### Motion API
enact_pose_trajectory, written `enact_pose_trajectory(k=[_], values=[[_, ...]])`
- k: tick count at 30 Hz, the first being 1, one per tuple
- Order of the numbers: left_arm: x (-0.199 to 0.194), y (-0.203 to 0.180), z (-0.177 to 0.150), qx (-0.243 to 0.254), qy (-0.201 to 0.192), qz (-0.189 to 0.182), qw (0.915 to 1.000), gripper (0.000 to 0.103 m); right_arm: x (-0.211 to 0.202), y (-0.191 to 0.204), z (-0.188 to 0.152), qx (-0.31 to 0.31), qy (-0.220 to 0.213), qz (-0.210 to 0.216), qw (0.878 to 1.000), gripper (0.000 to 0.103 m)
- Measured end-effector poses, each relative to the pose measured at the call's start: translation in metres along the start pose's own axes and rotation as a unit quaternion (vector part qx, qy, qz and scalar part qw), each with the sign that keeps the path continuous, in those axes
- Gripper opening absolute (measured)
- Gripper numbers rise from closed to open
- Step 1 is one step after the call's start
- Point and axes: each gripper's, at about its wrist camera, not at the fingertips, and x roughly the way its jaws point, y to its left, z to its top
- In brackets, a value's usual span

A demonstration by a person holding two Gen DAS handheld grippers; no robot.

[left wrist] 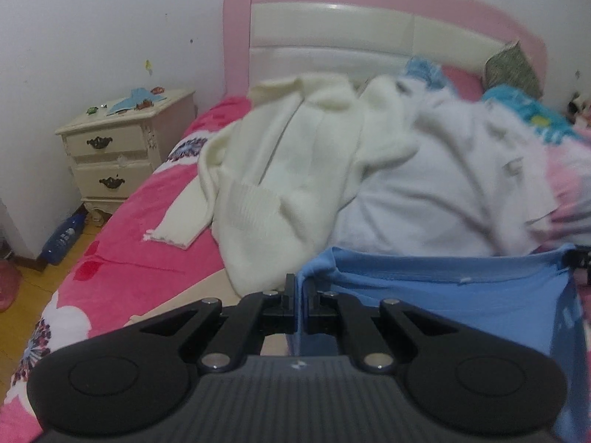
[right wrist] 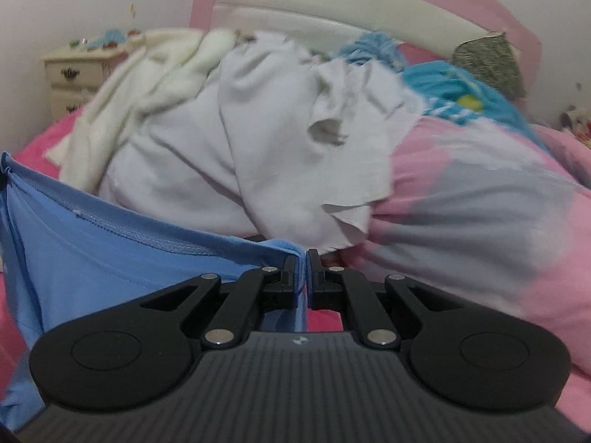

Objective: Fold clothes

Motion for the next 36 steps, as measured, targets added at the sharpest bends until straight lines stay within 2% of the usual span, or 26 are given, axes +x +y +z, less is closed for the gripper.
enact_pose_trajectory(k=[2, 3, 4, 5, 6, 7, 8, 10, 13, 15, 19, 22, 24, 27, 29, 33, 36], values=[[0.018, -0.003, -0.007, 0.005, 0.021, 0.010, 0.9997, 0.004, 0.024, 0.006, 0.000, -0.005, 0.015, 0.005, 1.000, 0.003], [0.031, -0.005, -0.011, 0.007, 0.042, 0.011, 0.9990, 0.010, 0.038, 0.010, -0.002, -0.008, 0.028, 0.014, 0.999, 0.004], [0.043, -0.007, -0.016, 0.009, 0.064, 0.012, 0.9979, 0.024, 0.053, 0.013, -0.005, -0.008, 0.046, 0.028, 0.998, 0.009], [0.055, -0.008, -0.021, 0.011, 0.085, 0.014, 0.9963, 0.034, 0.067, 0.015, -0.009, -0.004, 0.065, 0.044, 0.997, 0.014], [0.064, -0.009, -0.028, 0.011, 0.107, 0.015, 0.9941, 0.045, 0.080, 0.016, -0.014, -0.006, 0.091, 0.055, 0.994, 0.035], [0.070, -0.010, -0.034, 0.014, 0.122, 0.015, 0.9923, 0.046, 0.092, 0.018, -0.020, -0.010, 0.119, 0.061, 0.991, 0.057], [0.073, -0.010, -0.039, 0.016, 0.132, 0.018, 0.9910, 0.047, 0.104, 0.019, -0.026, -0.014, 0.148, 0.068, 0.987, 0.062], [0.071, -0.006, -0.044, -0.001, 0.142, 0.018, 0.9897, 0.058, 0.109, 0.015, -0.035, -0.018, 0.166, 0.070, 0.983, 0.065], [0.058, 0.007, -0.044, -0.038, 0.145, 0.009, 0.9887, 0.060, 0.090, -0.011, -0.043, 0.020, 0.153, 0.083, 0.985, 0.076], [0.042, 0.017, -0.043, -0.058, 0.145, 0.005, 0.9877, 0.061, 0.067, -0.035, -0.049, 0.055, 0.134, 0.085, 0.986, 0.080], [0.001, 0.043, -0.054, -0.077, 0.159, -0.005, 0.9843, 0.064, 0.005, -0.086, -0.073, 0.137, 0.095, 0.102, 0.981, 0.081], [-0.039, 0.066, -0.077, -0.071, 0.182, 0.003, 0.9807, 0.064, -0.036, -0.108, -0.097, 0.171, 0.074, 0.143, 0.972, 0.081], [-0.069, 0.075, -0.094, -0.070, 0.197, 0.018, 0.9778, 0.064, -0.050, -0.104, -0.104, 0.161, 0.063, 0.187, 0.967, 0.081], [-0.113, 0.078, -0.112, -0.089, 0.202, 0.042, 0.9745, 0.063, -0.069, -0.077, -0.106, 0.099, 0.034, 0.271, 0.957, 0.080], [-0.136, 0.070, -0.117, -0.092, 0.192, 0.048, 0.9758, 0.063, -0.080, -0.050, -0.108, 0.040, 0.021, 0.320, 0.946, 0.076], [-0.164, 0.067, -0.135, -0.077, 0.187, 0.060, 0.9775, 0.056, -0.101, 0.010, -0.121, -0.070, 0.003, 0.379, 0.923, 0.066], [-0.177, 0.071, -0.160, -0.070, 0.203, 0.065, 0.9745, 0.049, -0.109, 0.067, -0.135, -0.142, 0.000, 0.399, 0.906, 0.059]])
